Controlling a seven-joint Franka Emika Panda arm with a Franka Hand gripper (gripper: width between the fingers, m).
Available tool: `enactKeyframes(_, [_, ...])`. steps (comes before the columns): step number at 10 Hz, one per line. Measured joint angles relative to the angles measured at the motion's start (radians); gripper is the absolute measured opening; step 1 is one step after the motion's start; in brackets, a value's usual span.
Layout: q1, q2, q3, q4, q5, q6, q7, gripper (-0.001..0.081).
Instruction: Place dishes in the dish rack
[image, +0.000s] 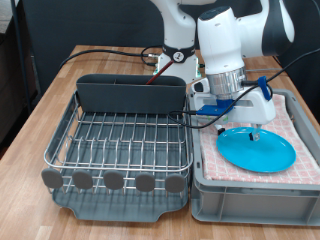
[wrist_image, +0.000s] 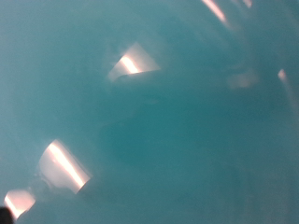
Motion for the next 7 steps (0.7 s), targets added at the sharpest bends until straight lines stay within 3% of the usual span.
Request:
enactKeyframes(1, [0.001,0.001,0.0,0.0,0.0,0.0,0.002,0.0725])
enactKeyframes(2, [0.002,0.003,-0.001,0.001,0.0,0.0,0.004,0.0545])
enactKeyframes(3, [0.003,0.004,-0.001,0.001,0.0,0.0,0.006,0.0545])
enactKeyframes(4, [0.004,0.004,-0.001,0.001,0.0,0.0,0.009,0.0361])
enactKeyframes(5, [0.005,0.004,-0.001,0.001,0.0,0.002,0.012,0.0361])
enactKeyframes(7, [0.009,0.005,-0.001,0.0,0.0,0.013,0.019,0.0056])
